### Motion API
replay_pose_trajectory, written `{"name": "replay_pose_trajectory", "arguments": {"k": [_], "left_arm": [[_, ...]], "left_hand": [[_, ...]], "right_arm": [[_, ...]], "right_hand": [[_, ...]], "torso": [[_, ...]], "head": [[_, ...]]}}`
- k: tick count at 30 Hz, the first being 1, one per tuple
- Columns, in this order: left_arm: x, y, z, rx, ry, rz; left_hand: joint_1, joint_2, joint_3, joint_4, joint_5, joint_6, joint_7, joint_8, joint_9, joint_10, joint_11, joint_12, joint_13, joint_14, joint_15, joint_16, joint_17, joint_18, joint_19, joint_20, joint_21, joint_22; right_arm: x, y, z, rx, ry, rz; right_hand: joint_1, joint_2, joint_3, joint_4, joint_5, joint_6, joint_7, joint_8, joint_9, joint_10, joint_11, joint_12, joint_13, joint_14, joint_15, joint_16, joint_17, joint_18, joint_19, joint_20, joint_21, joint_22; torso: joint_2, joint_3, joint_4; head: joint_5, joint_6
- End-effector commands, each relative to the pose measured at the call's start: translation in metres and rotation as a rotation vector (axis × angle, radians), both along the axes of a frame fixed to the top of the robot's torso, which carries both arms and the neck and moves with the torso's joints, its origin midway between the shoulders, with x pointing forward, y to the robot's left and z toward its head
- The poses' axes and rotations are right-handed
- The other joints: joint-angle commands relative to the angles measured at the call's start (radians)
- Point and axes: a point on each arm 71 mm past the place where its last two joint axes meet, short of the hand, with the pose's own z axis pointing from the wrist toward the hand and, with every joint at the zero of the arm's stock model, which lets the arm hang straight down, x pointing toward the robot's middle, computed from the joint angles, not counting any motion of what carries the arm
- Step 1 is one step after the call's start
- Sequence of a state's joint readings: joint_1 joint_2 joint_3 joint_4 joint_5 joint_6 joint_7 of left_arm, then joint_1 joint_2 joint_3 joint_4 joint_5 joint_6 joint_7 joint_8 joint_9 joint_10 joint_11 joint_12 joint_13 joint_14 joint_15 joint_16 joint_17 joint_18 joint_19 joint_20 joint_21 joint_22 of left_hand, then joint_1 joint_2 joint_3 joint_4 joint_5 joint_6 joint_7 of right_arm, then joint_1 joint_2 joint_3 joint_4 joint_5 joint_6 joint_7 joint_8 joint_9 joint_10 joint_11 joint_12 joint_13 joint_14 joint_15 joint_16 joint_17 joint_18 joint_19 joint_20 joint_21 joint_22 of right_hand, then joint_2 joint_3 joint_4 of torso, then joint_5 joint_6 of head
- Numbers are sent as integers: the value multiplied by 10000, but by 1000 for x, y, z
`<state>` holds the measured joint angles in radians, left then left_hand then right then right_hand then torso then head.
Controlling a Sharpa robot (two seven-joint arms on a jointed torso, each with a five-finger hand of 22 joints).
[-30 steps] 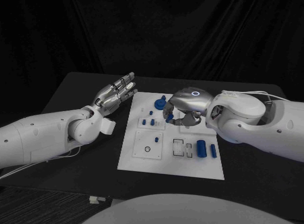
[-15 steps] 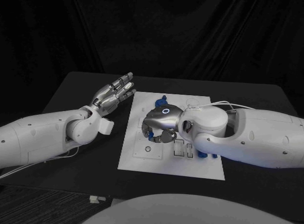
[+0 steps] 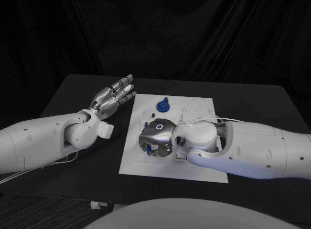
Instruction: Assemble the parts on the task board
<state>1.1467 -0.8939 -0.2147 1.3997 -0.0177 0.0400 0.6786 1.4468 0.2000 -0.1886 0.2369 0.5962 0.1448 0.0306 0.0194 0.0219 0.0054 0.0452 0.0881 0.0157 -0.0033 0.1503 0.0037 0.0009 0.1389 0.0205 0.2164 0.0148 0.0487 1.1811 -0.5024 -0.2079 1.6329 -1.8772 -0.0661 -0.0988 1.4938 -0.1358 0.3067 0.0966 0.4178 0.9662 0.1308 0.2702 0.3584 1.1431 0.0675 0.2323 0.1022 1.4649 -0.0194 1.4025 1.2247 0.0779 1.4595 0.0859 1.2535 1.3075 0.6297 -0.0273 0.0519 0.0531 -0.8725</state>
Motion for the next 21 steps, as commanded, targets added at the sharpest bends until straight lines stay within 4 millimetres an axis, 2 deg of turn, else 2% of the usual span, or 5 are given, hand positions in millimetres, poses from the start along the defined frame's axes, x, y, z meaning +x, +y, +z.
{"name": "replay_pose_trajectory", "arguments": {"k": [1, 5, 21], "left_arm": [[0, -1, 6, -531, -729, 27], [0, -2, 6, -533, -687, -21], [0, -3, 4, -550, -597, -117]], "left_hand": [[73, -3, 22, -55, 36, 10, 86, 36, 9, -17, 87, 24, 11, 35, 57, -29, -6, -36, -13, 41, -4, 5], [70, 2, 31, -63, 39, 35, 112, 39, 13, -11, 153, 51, 15, 36, 58, -26, -4, -37, -13, 41, -3, 5], [72, 8, 39, -69, 43, 57, 129, 43, 16, -9, 185, 58, 16, 38, 60, -20, -2, -37, -11, 42, -3, 7]], "right_arm": [[1, 1, -2, 36, -714, 227], [1, 1, -4, 121, -842, 271], [-1, 0, -8, -69, -800, 324]], "right_hand": [[-65, -56, 72, -34, 84, 45, -66, -71, -15, 159, -65, 39, 25, 339, 18, -11, 23, -103, 15, 16, 36, 1741], [-62, -52, 86, -44, 95, 58, -64, -80, -21, 181, -70, 49, 33, 341, 14, -7, 33, -107, 23, 11, 60, 1748], [-93, -79, 88, -50, 57, 70, -73, -109, -35, 198, -76, 53, 44, 331, 4, -27, -6, -107, 19, 4, 54, 1746]], "torso": [[-4, 5, -20], [-3, 8, -20], [-5, 4, -10]], "head": [[4, -2], [33, -2], [32, -2]]}}
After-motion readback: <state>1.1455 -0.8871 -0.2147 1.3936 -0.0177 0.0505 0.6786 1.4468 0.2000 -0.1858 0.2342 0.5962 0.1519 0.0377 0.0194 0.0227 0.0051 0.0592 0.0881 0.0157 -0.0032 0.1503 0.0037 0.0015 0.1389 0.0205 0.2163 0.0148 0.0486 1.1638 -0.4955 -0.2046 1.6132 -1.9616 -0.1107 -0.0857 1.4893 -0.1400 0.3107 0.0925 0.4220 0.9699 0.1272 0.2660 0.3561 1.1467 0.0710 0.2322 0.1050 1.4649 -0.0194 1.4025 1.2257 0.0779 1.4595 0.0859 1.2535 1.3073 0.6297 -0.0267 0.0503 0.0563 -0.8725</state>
